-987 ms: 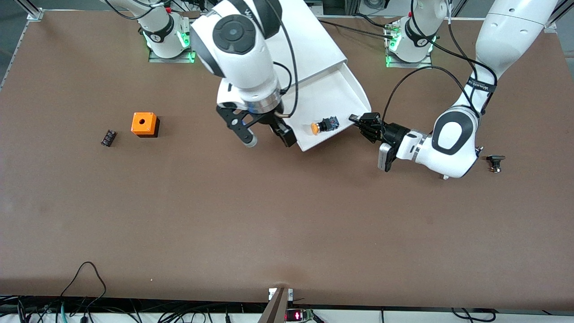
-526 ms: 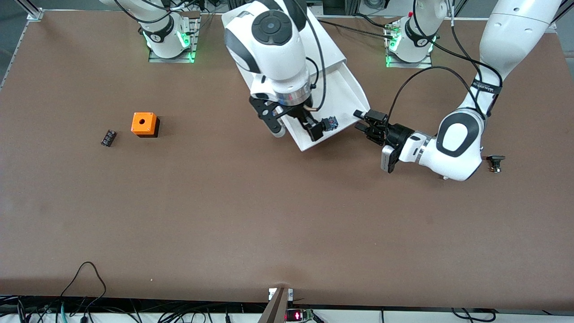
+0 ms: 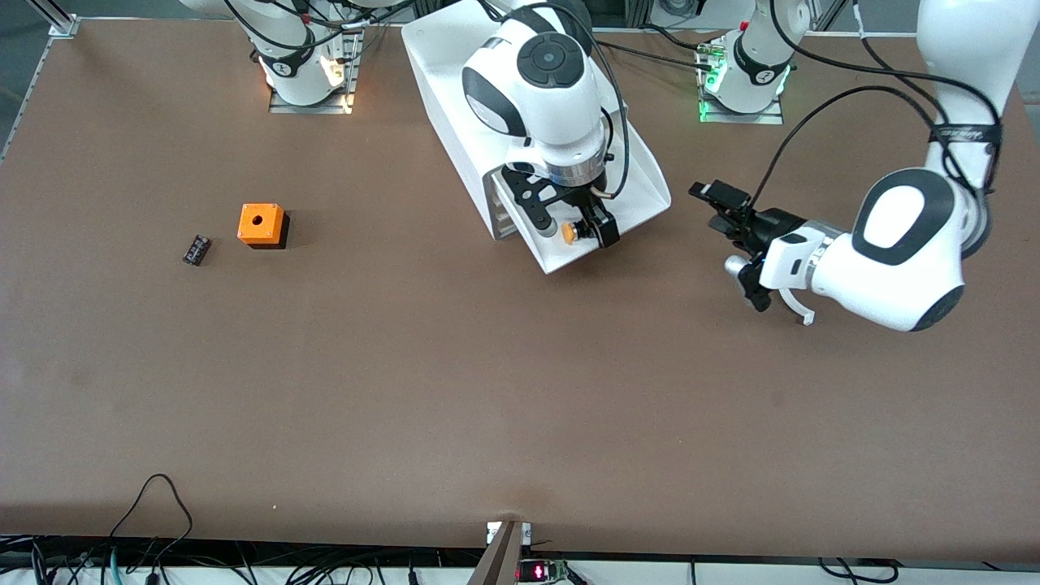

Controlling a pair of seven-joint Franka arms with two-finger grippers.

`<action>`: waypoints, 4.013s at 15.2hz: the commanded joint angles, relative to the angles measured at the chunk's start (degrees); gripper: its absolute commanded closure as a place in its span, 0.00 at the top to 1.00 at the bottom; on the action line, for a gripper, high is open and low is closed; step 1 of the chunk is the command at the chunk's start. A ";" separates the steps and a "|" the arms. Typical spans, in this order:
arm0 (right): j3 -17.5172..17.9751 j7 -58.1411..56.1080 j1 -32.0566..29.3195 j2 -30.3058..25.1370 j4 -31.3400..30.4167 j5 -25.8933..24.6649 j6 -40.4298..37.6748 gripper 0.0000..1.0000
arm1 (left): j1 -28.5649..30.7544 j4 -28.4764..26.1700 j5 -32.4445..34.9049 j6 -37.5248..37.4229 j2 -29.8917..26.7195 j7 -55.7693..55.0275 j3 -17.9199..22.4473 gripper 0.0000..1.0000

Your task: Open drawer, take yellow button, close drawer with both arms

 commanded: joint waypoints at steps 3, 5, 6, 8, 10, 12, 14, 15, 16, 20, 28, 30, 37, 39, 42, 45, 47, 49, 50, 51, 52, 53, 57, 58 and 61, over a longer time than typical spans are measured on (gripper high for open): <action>-0.56 1.71 0.85 2.95 2.15 0.77 0.34 0.99 | 0.52 11.50 14.20 -6.48 -1.33 -7.75 -0.92 1.00; -0.47 1.54 0.77 2.96 2.15 0.86 0.25 0.85 | 0.17 13.71 20.02 -5.95 -1.77 -8.11 -1.10 1.00; -0.47 1.54 0.77 2.96 2.15 0.95 0.08 0.72 | -0.18 14.85 23.27 -5.78 -1.95 -8.11 -1.18 1.00; -0.47 1.45 0.77 2.87 2.24 0.95 0.16 0.28 | 0.16 16.70 27.86 -4.91 -1.95 -7.42 -1.10 1.00; -0.47 1.36 0.77 2.78 2.33 0.86 -0.36 0.00 | -0.18 18.81 29.35 -4.11 -1.86 -7.41 -0.84 1.00; -0.39 1.45 0.85 2.43 2.33 0.95 -0.72 0.00 | -1.23 20.31 36.53 -4.11 -1.95 -7.50 -1.71 1.00; -0.56 1.28 0.77 2.25 2.68 0.95 -2.29 0.00 | -1.24 21.01 39.99 -2.02 -1.86 -7.32 -1.45 1.00; -0.56 1.10 0.51 1.90 3.29 0.95 -2.82 0.00 | -1.06 21.19 40.26 0.96 -1.69 -7.23 -1.10 1.00; -0.56 0.92 0.16 1.55 4.34 0.95 -3.87 0.00 | -0.63 21.19 39.65 4.82 -1.07 -7.15 -1.01 1.00; -0.56 -5.12 -1.69 0.41 7.60 1.04 -8.18 0.00 | -0.71 20.58 40.53 7.67 -0.80 -10.56 -0.92 1.00; -0.56 -34.54 -14.16 -5.57 7.60 4.99 -17.58 0.00 | 0.17 17.69 40.52 7.32 -2.65 -18.29 -0.83 1.00; -0.65 -42.64 -17.76 -5.66 7.60 6.30 -19.87 0.00 | 0.17 16.63 40.52 7.23 -3.70 -19.88 -1.01 0.99; -1.18 -74.00 -29.45 -5.57 4.36 4.83 -25.41 0.00 | -0.36 11.36 37.89 9.15 -6.52 -33.75 -3.64 0.99; -1.18 -81.31 -32.70 -5.57 2.51 2.19 -25.68 0.00 | -0.36 7.76 37.71 11.70 -7.74 -39.63 -6.00 0.99; -1.18 -91.51 -37.62 -5.31 -1.70 -2.03 -23.67 0.00 | -0.36 0.30 37.71 21.43 -8.54 -52.29 -11.36 0.98; -1.18 -100.82 -42.29 -5.39 -7.67 -3.09 -17.62 0.00 | -0.62 -6.56 37.98 32.95 -8.54 -61.07 -15.15 0.98; -1.18 -104.18 -44.40 -5.39 -12.15 -3.18 -13.04 0.00 | -0.71 -10.43 38.59 37.53 -8.54 -69.34 -18.04 0.98; -1.18 -107.69 -46.16 -5.39 -17.42 -3.18 -7.69 0.00 | -0.71 -14.47 38.59 41.93 -8.54 -76.19 -19.20 0.98; -1.18 -109.45 -47.30 -5.31 -19.80 -3.18 -4.88 0.00 | -0.80 -15.88 38.59 43.08 -8.45 -79.80 -20.07 0.98; -1.18 -110.34 -48.18 -5.13 -21.91 -3.18 -2.06 0.00 | -0.97 -16.77 38.50 44.66 -8.28 -82.70 -21.21 0.98; -1.18 -111.30 -48.88 -4.96 -24.11 -3.18 1.18 0.00 | -1.93 -17.38 38.59 46.24 -7.93 -85.08 -21.48 0.98; -1.26 -112.36 -49.59 -4.69 -26.39 -3.27 4.52 0.00 | -3.16 -18.17 38.59 47.21 -7.84 -86.58 -21.49 0.98; -1.27 -114.57 -51.35 -2.85 -30.10 -3.27 9.83 0.00 | -6.07 -20.37 38.59 48.19 -7.57 -87.65 -21.49 0.98; -1.27 -114.65 -51.44 -2.41 -30.11 -3.27 10.00 0.00 | -6.51 -20.64 38.59 48.10 -7.57 -87.65 -21.66 0.98; -1.27 -114.65 -51.88 -1.88 -30.02 -3.27 10.01 0.00 | -8.88 -21.08 38.59 47.40 -7.66 -87.74 -21.84 0.99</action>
